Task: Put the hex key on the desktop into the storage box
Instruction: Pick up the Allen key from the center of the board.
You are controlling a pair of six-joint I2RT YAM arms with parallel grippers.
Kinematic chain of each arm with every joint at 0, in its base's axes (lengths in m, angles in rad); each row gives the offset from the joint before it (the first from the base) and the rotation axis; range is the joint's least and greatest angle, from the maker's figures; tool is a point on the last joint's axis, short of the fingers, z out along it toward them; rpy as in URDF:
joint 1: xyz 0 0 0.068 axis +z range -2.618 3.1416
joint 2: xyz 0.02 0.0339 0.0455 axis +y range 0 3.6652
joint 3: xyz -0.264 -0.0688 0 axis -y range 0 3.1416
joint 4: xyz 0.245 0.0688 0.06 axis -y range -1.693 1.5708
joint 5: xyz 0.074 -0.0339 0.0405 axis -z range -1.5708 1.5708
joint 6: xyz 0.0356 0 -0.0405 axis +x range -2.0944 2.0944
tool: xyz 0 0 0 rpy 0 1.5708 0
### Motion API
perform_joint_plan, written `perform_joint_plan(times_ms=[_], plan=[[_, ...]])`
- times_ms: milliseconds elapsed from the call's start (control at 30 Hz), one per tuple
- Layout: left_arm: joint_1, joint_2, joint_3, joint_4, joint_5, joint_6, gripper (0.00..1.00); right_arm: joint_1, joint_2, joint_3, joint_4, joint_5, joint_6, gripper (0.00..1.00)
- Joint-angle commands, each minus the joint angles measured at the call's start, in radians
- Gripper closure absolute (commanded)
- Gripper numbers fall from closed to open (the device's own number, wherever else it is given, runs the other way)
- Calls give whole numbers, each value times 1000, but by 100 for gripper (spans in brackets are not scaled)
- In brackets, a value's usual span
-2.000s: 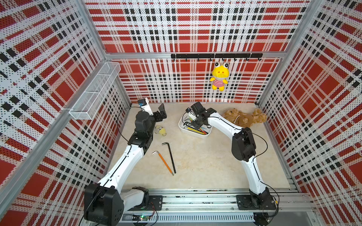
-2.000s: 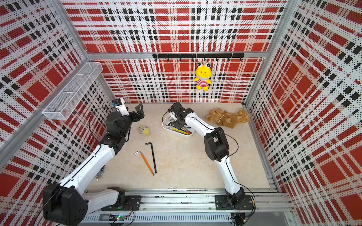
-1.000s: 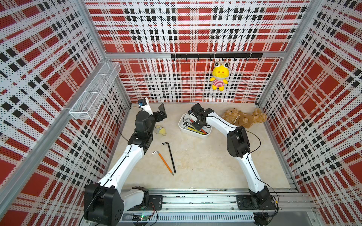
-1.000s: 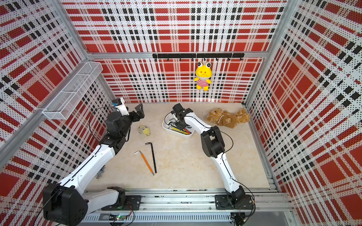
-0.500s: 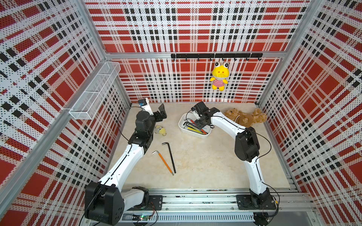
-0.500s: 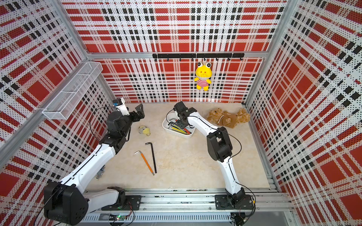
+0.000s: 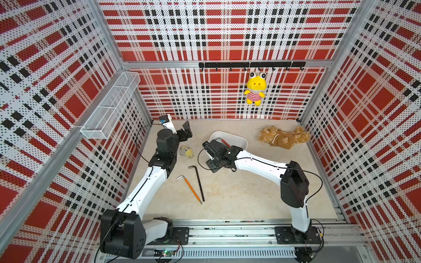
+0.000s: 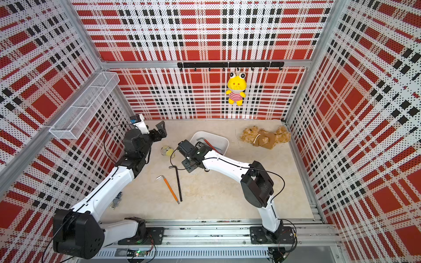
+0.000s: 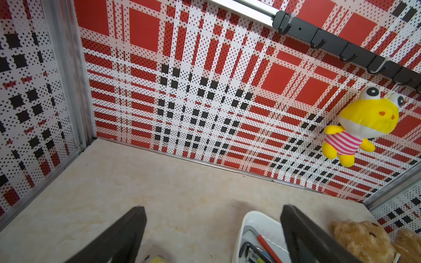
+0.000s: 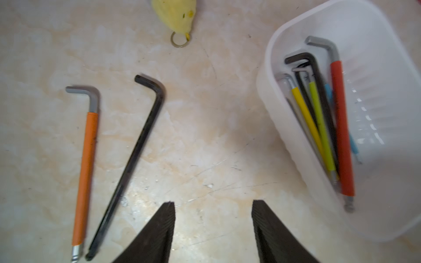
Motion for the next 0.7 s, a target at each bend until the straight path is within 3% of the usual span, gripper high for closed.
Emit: perform_joint_plan(times_ms=[0,167,667], plan=[[7,2,25,15,15,-15,1,16,63,37,29,-61,150,38],[7,2,25,17,20,-17,1,47,171,122,-15,-92,245,36],[7,-1,11,29,19,-18,1,91,361,321,-140,-135,320,36]])
